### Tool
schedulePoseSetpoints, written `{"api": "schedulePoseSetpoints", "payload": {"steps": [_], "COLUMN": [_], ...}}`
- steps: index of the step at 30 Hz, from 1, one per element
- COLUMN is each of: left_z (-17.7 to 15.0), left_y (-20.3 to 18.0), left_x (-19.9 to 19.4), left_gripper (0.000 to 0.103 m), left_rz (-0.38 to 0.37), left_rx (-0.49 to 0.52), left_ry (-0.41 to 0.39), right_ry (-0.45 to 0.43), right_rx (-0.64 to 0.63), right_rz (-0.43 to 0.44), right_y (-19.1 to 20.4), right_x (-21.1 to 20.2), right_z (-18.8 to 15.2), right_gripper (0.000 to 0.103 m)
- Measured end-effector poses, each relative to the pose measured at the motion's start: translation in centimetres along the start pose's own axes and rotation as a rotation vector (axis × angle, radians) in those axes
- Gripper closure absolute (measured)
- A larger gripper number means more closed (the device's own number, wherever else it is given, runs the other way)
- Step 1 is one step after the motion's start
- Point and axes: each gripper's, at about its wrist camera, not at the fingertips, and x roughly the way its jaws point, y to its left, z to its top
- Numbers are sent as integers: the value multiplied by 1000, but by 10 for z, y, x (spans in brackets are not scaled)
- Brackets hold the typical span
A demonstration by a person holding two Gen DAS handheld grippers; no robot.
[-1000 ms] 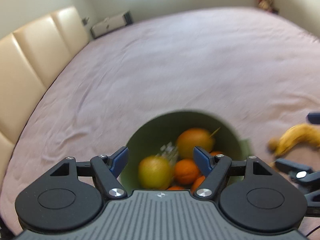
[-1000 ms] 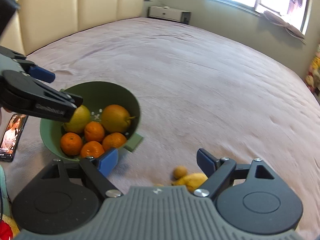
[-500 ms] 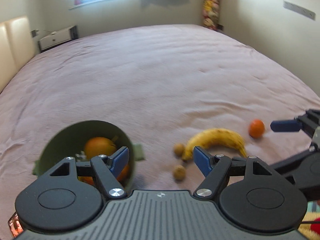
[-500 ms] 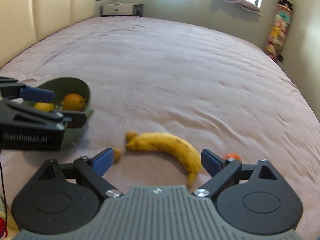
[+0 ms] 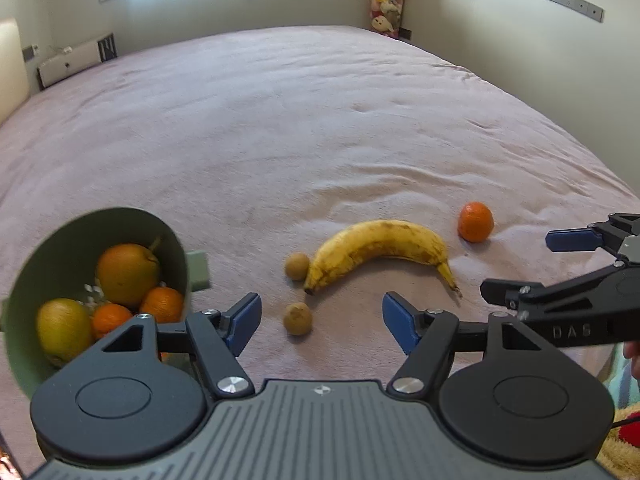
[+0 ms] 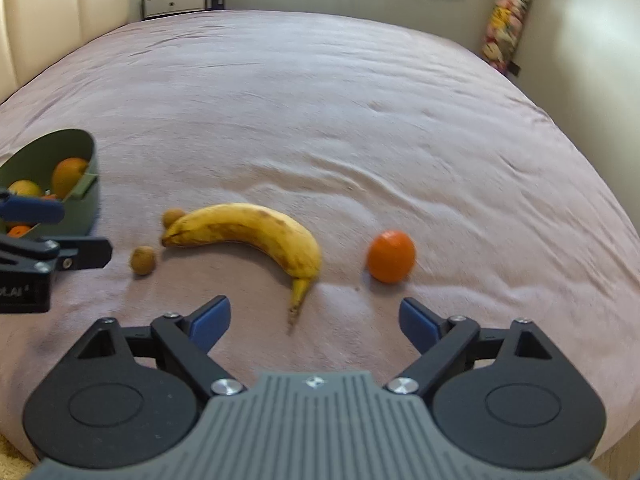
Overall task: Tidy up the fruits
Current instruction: 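Move both open tools back toward the banana and the loose mandarin, then grasp the banana with the left tool while the right tool grasps the mandarin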
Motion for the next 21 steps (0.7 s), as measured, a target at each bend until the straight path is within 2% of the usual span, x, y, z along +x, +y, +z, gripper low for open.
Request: {"api": "schedulePoseSetpoints", "payload": {"steps": [2, 5, 7, 11, 19, 21], "left_z": [-1, -1, -1, 4, 11, 11], "left_y": [-2, -4, -4, -4, -30, -35], "left_x": [5, 13, 18, 24, 56, 65], "left_gripper": [23, 24, 24, 25, 26, 27], "left_rz": [-24, -20, -16, -4, 85, 113], "left_rx": [-2, 4, -5, -12, 218, 272], "left_ry": [-3, -7, -14, -66, -52, -44], "right_ry": [1, 6, 6, -2, 20, 26], "right_rx": [25, 59, 77, 112, 155, 182], "right_rz": [-2, 8, 14, 17, -30, -31], "right_y": [-7, -15, -18, -24, -36, -42], "right_x": [4, 8, 12, 21, 49, 55], "right_z": [-1, 0, 1, 9, 14, 14], "right_gripper": [18, 26, 26, 30, 45, 46]}}
